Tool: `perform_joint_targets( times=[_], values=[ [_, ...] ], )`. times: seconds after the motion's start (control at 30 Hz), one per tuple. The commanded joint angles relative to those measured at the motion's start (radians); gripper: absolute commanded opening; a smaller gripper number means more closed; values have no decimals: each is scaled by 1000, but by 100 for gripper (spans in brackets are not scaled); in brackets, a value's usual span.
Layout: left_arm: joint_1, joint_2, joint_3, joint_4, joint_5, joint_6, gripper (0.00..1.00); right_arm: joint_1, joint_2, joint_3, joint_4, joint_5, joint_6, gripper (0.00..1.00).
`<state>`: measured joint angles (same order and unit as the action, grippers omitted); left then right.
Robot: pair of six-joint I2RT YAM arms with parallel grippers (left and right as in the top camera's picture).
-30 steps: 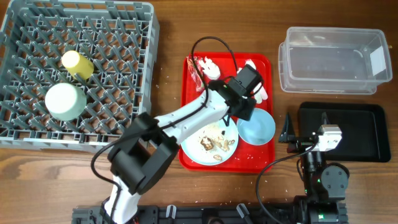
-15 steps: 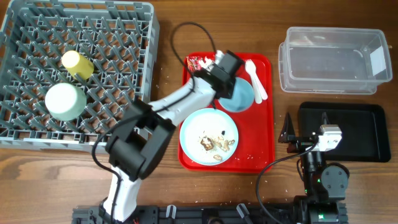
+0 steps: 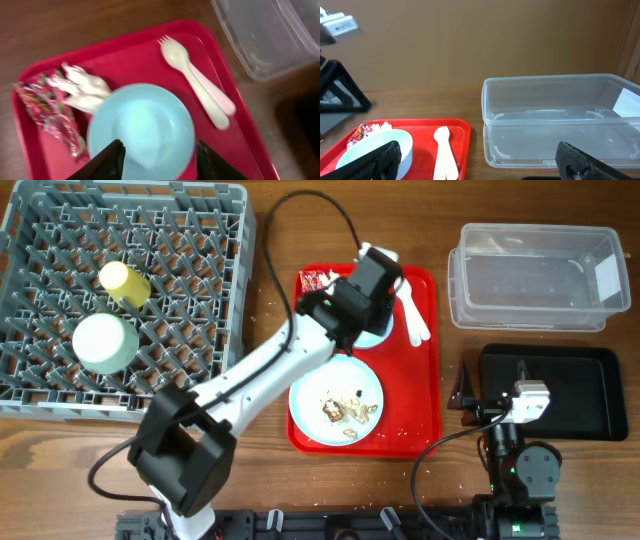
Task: Sort waste into correct bins and load items into the dishwasher rack
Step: 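Return the left gripper to the tray and grasp the light-blue bowl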
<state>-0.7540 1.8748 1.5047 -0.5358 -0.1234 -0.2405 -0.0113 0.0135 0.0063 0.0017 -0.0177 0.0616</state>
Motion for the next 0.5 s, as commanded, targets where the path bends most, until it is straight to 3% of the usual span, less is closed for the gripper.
perform_joint_targets(
  times=[0.0, 0.37, 0.47],
  values=[
    [-52, 80, -2, 9, 29, 27, 46, 0, -6, -1, 5, 10, -9, 100],
    [-73, 250, -2, 66, 29, 24, 46, 0, -6, -1, 5, 9, -9, 100],
    [-74, 265, -2, 74, 29, 24, 32, 0, -6, -1, 5, 10, -9, 100]
  ],
)
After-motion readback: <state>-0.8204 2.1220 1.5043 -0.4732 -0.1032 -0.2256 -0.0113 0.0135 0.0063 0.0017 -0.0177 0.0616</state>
